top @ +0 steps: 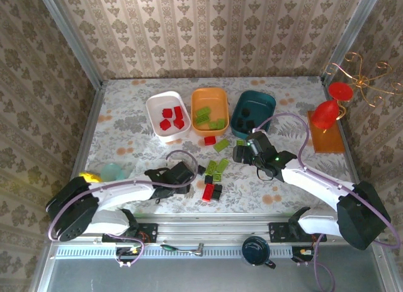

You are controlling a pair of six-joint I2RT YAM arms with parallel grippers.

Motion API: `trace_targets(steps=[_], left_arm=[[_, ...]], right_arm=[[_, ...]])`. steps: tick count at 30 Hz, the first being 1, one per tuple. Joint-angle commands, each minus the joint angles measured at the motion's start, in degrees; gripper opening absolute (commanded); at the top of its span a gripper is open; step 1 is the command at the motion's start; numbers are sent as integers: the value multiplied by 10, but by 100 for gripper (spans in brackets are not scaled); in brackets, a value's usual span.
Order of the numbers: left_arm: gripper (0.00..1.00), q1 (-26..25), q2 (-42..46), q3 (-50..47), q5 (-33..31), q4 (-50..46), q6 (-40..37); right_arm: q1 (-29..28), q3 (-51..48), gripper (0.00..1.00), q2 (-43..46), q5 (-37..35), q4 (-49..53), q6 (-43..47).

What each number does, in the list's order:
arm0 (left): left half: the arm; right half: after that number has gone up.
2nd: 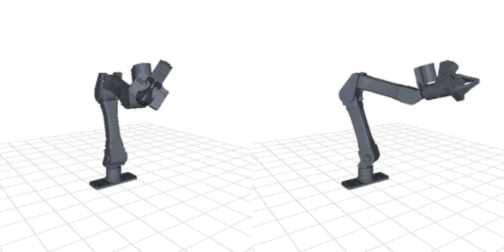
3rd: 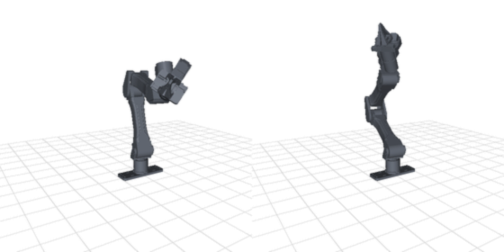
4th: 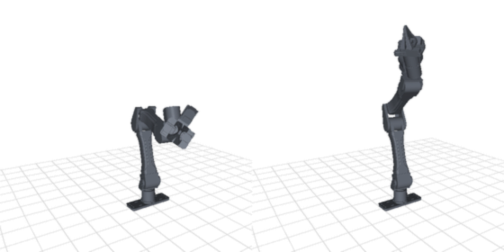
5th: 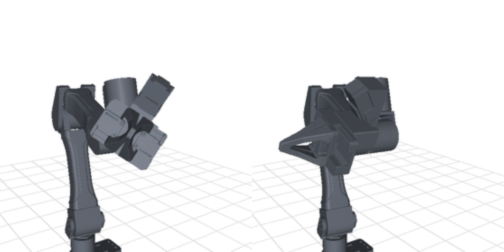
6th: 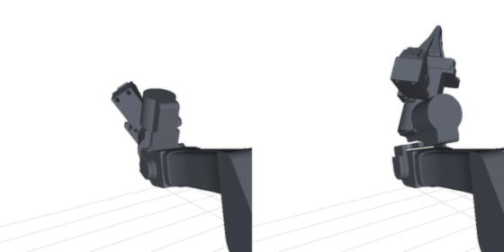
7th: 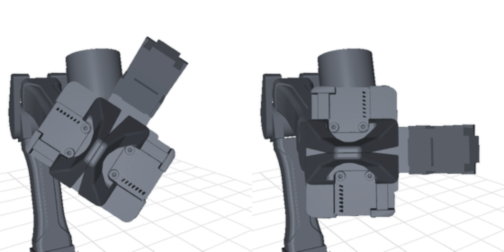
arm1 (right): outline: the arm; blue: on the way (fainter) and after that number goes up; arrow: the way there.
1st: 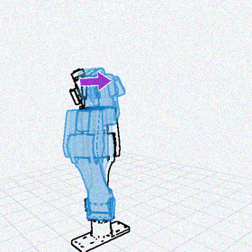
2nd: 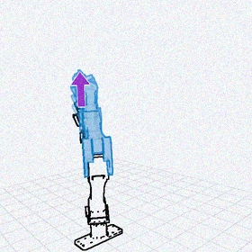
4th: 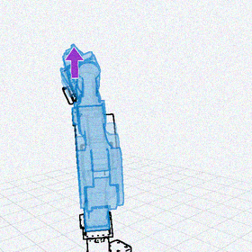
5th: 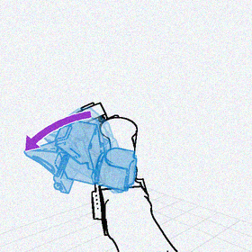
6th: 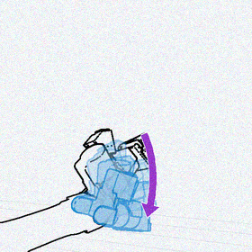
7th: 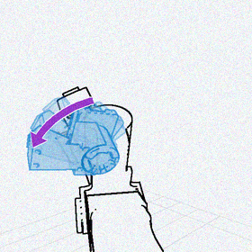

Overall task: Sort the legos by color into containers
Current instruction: Pick up the lego from the middle-left of the table, then place the lego in the container.

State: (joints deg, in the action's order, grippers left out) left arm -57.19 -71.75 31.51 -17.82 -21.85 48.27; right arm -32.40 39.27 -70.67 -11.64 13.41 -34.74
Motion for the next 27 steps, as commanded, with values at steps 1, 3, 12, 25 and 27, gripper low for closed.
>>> trace_targets(steps=[1, 3, 12, 25, 27], left_arm=[[57, 25, 64, 41, -22, -24, -57], [57, 75, 90, 64, 0, -16, -93], [59, 261, -40, 246, 88, 40, -215], [77, 349, -293, 440, 107, 11, -260], [84, 351, -302, 452, 107, 6, -260]], right_arm=[[2, -5, 86, 12, -15, 1, -2], [2, -4, 86, 10, -15, 0, -2], [2, -2, 86, -6, -7, 0, -12], [2, -2, 86, 17, -6, 24, -12], [2, -1, 86, 19, -5, 30, -11]])
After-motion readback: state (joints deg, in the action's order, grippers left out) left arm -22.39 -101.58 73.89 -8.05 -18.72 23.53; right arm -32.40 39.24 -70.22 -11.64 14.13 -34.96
